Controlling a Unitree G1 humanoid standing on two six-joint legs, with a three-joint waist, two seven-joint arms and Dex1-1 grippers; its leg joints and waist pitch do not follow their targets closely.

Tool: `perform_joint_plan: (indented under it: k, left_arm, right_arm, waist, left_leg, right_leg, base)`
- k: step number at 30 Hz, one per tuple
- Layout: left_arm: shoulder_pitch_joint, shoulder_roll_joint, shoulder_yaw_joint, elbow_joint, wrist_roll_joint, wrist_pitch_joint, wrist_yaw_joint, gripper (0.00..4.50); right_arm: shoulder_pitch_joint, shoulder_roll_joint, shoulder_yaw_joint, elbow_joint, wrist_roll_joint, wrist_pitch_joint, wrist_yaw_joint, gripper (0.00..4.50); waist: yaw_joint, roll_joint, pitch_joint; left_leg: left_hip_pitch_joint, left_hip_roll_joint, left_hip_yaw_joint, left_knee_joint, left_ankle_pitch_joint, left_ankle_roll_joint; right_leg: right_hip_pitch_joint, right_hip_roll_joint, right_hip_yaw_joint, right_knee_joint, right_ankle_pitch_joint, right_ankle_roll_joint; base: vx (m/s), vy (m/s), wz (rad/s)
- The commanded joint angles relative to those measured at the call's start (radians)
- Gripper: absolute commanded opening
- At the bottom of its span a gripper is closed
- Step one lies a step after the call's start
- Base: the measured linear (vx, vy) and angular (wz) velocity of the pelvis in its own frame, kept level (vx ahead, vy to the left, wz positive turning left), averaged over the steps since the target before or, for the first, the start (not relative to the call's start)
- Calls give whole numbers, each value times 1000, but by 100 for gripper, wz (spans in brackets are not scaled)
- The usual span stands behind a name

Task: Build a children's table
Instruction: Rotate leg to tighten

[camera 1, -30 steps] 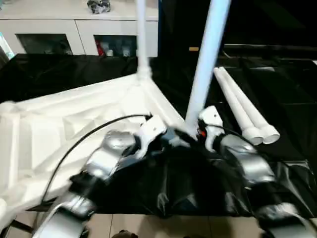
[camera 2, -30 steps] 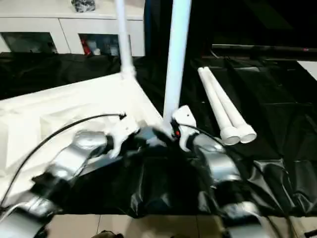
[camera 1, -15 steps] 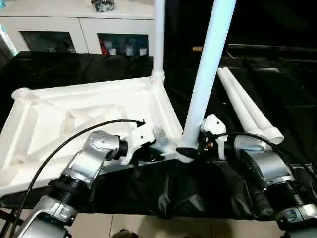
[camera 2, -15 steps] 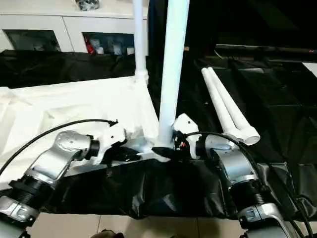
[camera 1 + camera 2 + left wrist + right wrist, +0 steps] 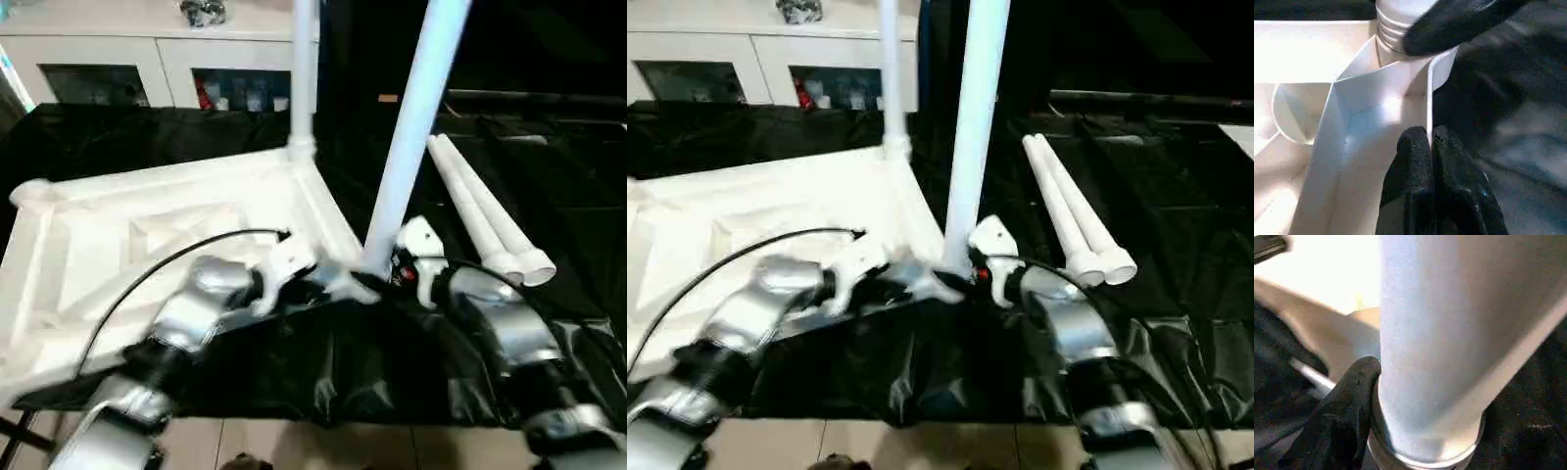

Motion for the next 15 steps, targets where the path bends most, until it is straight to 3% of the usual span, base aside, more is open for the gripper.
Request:
perform_joint_plan:
  k: [1,3,5,7,11,12,15]
  left_arm:
    - [-63,-77,19,35,-1,28,135,0]
    - [-98,-135,42,81,9,50,238,0]
    - [-105,-153,44,88,11,52,257,0]
    - [-111,-170,43,94,11,51,267,0]
    - [-103,-182,22,83,17,28,243,0]
    - [-101,-181,19,81,17,24,241,0]
    - [-96,-166,17,78,14,7,221,0]
  right_arm:
    - [-17,91,19,53,-6,32,-115,267]
    - [-43,167,-28,105,5,58,-254,267]
    - [-51,190,-31,118,5,43,-278,267]
    - [-58,217,-33,127,7,30,-284,267]
    - [-70,251,-30,134,16,-2,-268,267]
    - [-73,252,-30,138,18,-7,-266,302]
    - [-82,246,-55,139,36,2,-255,339]
  waist:
    - [-5,-9,-64]
    - [-12,-6,-64]
    - [-7,-5,-66]
    - [-7,-7,-67]
    - [-3,-7,-68]
    - [-4,-8,-68]
    - [-3,-10,-68]
  left_leg:
    - [36,80,-49,-77,-339,-15]
    - [37,79,-53,-81,-360,-33]
    - [40,79,-54,-80,-368,-36]
    - [32,80,-53,-82,-347,-25]
    - [30,79,-48,-80,-322,-5]
    - [28,79,-49,-81,-316,-3]
    - [29,80,-49,-81,-318,1]
  right_leg:
    - [21,-92,52,-98,-474,-166]
    - [18,-90,50,-98,-478,-166]
    - [20,-93,48,-101,-475,-160]
    - [25,-93,51,-99,-429,-161]
    - [26,-94,53,-96,-395,-171]
    - [28,-93,53,-94,-388,-175]
    - [28,-94,54,-94,-397,-175]
  base:
    - [0,0,0]
    - [0,0,0]
    - [0,0,0]
    - [0,0,0]
    - [0,0,0]
    - [0,0,0]
    - [0,0,0]
